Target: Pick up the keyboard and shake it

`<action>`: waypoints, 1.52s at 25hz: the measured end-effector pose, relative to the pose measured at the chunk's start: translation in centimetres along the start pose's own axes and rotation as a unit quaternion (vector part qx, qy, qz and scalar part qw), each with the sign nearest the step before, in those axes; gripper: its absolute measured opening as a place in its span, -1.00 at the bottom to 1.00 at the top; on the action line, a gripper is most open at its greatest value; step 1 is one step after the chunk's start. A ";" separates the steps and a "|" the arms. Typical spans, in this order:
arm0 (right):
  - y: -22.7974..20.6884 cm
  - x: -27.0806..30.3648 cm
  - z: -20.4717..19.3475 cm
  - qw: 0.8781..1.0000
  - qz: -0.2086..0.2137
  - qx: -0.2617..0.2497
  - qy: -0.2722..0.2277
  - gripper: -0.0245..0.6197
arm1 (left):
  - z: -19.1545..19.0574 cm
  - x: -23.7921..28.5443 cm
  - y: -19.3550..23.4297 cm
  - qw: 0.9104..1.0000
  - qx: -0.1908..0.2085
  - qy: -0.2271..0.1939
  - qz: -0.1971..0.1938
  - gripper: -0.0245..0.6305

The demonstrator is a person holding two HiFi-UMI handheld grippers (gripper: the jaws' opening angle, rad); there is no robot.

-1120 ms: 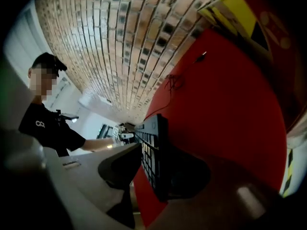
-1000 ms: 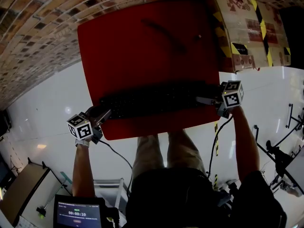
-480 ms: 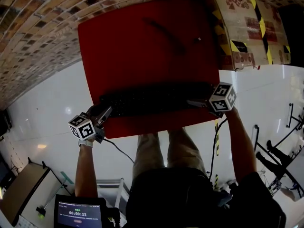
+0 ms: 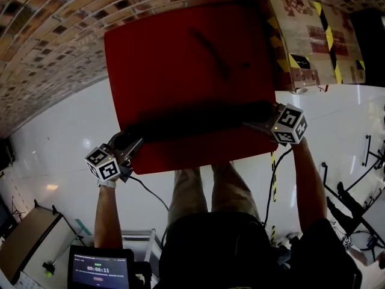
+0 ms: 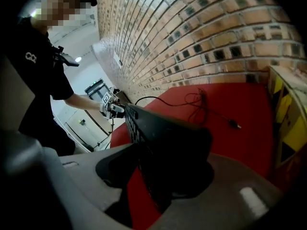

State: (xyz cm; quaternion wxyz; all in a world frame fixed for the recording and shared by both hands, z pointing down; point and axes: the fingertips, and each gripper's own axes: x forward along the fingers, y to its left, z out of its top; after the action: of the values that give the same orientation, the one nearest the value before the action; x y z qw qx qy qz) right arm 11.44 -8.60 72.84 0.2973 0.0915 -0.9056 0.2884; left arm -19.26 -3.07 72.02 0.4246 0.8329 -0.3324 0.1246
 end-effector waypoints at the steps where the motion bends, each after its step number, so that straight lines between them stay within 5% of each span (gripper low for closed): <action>1: 0.0 -0.5 0.6 1.000 -0.004 -0.008 -0.004 -0.32 | 0.4 -0.1 -0.1 1.000 0.006 -0.010 -0.004 -0.39; 7: 0.9 -4.6 6.7 0.995 -0.040 -0.071 -0.049 -0.33 | 7.1 -1.9 -2.6 0.994 0.070 -0.082 0.003 -0.38; 12: 3.2 -10.3 14.9 0.978 -0.079 -0.160 -0.104 -0.35 | 15.6 -5.1 -7.0 0.974 0.160 -0.160 0.017 -0.38; 22: 11.6 -19.8 28.7 0.922 -0.123 -0.297 -0.214 -0.37 | 28.6 -14.5 -17.4 0.902 0.318 -0.288 0.055 -0.33; 31: 16.7 -25.2 35.1 0.879 -0.144 -0.369 -0.267 -0.36 | 33.5 -20.3 -24.4 0.842 0.397 -0.356 0.081 -0.26; 38: 20.5 -28.5 38.5 0.842 -0.159 -0.407 -0.316 -0.35 | 36.5 -24.8 -29.5 0.782 0.457 -0.411 0.100 -0.26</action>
State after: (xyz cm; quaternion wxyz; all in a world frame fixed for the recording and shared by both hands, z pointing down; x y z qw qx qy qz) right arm 8.79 -14.23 21.15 0.0473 0.1912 -0.9594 -0.2019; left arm -21.06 -8.43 19.22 -0.1973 0.8635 -0.4614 -0.0509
